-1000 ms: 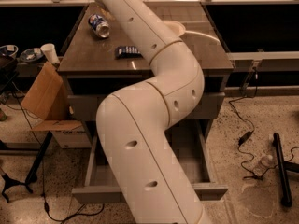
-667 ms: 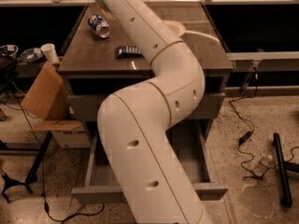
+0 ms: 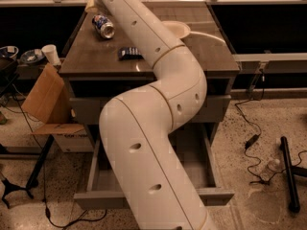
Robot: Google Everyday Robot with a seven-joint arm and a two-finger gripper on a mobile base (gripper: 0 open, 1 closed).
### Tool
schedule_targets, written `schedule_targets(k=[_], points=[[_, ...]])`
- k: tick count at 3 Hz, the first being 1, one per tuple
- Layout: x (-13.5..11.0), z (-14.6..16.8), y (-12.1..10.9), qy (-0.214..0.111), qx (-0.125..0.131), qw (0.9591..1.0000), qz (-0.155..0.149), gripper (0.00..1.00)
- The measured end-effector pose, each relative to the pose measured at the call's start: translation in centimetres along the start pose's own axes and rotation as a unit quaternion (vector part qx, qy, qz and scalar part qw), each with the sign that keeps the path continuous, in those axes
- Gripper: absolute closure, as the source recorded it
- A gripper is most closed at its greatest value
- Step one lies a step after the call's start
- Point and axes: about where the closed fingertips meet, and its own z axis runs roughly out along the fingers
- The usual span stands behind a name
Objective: Place pepsi can into middle drawer
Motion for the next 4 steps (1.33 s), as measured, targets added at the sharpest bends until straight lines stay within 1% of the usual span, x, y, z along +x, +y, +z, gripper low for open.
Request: schedule_targets(k=[1, 3, 4], points=[[-0.3, 0.6, -1.0, 0.000, 0.014, 0.9998, -0.014, 0.00], [-1.1, 2.9, -4.2, 0.014, 0.043, 0.9980, -0.043, 0.00], [-2.1, 4.3, -4.7, 0.008, 0.045, 0.9978, -0.049, 0.00]])
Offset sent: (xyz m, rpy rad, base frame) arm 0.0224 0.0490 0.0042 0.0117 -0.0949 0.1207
